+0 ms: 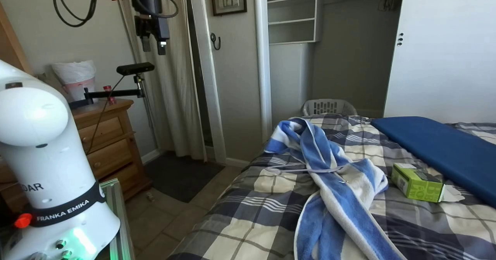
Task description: Lift the hanger, then put it on the bed
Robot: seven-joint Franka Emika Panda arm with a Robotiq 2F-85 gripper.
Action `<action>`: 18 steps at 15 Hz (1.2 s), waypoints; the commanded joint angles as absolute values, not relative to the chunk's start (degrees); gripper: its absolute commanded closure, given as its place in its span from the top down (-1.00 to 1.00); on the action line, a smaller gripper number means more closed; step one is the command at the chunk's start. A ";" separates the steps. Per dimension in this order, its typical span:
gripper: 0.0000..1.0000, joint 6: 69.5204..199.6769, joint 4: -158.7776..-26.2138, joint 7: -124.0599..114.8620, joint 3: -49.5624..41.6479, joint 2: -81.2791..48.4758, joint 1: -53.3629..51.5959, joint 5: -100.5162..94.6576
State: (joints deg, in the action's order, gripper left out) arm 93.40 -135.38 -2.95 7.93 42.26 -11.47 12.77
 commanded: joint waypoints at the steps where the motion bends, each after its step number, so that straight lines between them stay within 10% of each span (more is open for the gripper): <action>1: 1.00 97.52 -140.67 6.50 0.12 47.39 -7.20 9.10; 9: 1.00 117.55 -139.28 26.28 -20.37 36.96 -2.65 12.45; 18: 1.00 117.07 -139.90 26.30 -19.32 36.98 -1.20 12.02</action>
State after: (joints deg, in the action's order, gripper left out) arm 117.32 -140.03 25.56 -20.39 37.33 -2.55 11.13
